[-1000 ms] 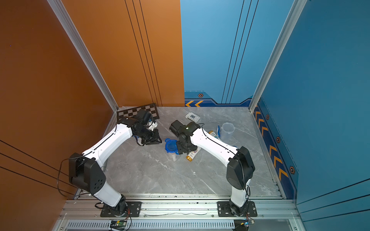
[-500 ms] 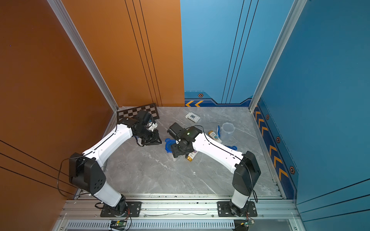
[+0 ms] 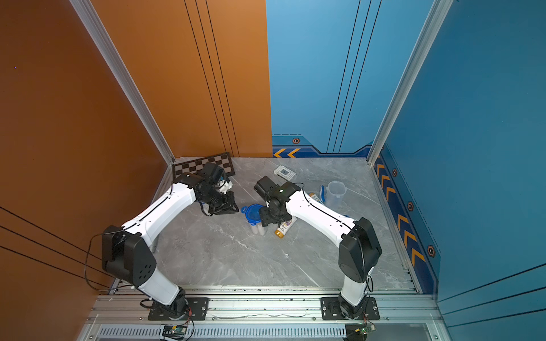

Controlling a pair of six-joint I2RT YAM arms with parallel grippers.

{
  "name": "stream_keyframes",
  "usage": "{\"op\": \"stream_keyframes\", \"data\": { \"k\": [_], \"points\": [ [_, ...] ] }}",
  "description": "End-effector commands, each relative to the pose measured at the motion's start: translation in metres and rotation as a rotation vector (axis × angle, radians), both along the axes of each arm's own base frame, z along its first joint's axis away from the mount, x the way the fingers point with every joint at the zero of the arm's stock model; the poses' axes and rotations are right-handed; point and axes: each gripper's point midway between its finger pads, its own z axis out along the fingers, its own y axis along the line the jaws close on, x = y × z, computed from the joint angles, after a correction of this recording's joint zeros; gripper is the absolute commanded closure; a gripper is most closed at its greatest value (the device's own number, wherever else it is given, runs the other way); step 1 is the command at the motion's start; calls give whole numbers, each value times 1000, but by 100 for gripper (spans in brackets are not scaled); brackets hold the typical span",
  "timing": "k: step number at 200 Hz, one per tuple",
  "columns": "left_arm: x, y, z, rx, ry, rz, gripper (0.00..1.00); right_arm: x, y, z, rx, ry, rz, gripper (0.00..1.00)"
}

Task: Pack away toiletry kits
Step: Adjust the container at the center of the board.

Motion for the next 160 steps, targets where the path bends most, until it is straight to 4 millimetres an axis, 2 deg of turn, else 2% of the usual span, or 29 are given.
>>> {"op": "stream_keyframes", "data": {
  "k": [1, 16, 37, 60, 102, 133, 160],
  "points": [
    [-7, 5, 9, 8, -4, -10, 79, -2, -8, 5, -26, -9, 7, 31],
    [-11, 9, 15, 45, -16, -29, 76, -6, -8, 13, -6, -18, 15, 31],
    [-12, 11, 27, 69, -42, -50, 68, -14, -11, 26, 35, -20, -8, 31],
    [-7, 0, 36, 57, -65, -72, 64, -14, -11, 37, 91, -11, -51, 32],
    [5, -33, 38, 47, -84, -156, 64, -1, 7, 32, 151, 55, -91, 42],
    [9, -43, 26, 55, -62, -186, 64, 1, 13, 19, 180, 109, -137, 46],
    [13, -50, 21, 55, -54, -208, 64, 7, 17, 15, 228, 131, -169, 47]
  ]
}}
